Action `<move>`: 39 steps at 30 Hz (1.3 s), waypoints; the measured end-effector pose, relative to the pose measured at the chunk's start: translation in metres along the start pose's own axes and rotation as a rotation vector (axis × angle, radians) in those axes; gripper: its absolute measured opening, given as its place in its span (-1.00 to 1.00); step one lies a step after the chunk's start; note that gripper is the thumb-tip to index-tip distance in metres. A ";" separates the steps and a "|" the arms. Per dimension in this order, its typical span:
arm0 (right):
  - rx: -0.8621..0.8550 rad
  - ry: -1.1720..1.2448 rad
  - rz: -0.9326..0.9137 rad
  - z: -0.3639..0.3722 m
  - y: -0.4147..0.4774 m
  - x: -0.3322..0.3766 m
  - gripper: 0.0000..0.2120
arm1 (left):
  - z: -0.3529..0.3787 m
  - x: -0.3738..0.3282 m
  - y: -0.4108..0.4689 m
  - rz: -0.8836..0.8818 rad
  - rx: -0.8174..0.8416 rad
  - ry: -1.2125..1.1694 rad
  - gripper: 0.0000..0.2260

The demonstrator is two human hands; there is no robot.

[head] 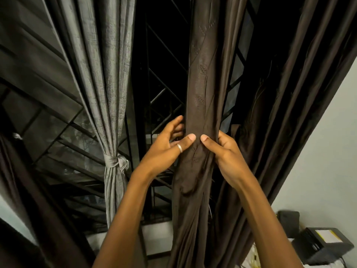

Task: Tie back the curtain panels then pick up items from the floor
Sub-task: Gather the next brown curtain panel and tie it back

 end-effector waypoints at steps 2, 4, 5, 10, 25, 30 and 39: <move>0.043 0.010 0.013 0.003 -0.001 0.003 -0.69 | 0.013 0.000 0.009 -0.031 0.143 -0.073 -0.49; 0.065 0.001 0.026 0.003 -0.002 0.006 -0.67 | 0.018 -0.001 0.015 -0.047 0.182 -0.116 -0.61; 0.073 -0.008 0.028 0.002 -0.002 0.008 -0.66 | 0.019 -0.003 0.017 -0.051 0.193 -0.118 -0.62; 0.094 -0.071 0.036 -0.004 -0.004 0.012 -0.63 | 0.025 -0.012 0.029 -0.025 0.290 -0.025 -0.52; -0.022 -0.728 -0.081 -0.018 0.016 0.023 -0.73 | 0.018 -0.009 0.040 0.045 0.240 0.180 -0.68; 0.021 -0.748 -0.078 -0.014 0.023 0.022 -0.69 | 0.003 -0.020 0.043 0.138 0.171 0.409 -0.56; 0.072 -0.816 -0.083 -0.009 0.029 0.017 -0.63 | -0.013 -0.043 0.042 0.226 0.081 0.758 -0.53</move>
Point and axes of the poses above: each hand's wrist, its own y-axis towards the middle knuckle, its own z-axis out of the palm, x = y × z, the point moved 10 cm from there along y, towards the middle knuckle, and after that the axes turned 1 degree about -x, right-handed, at the moved point
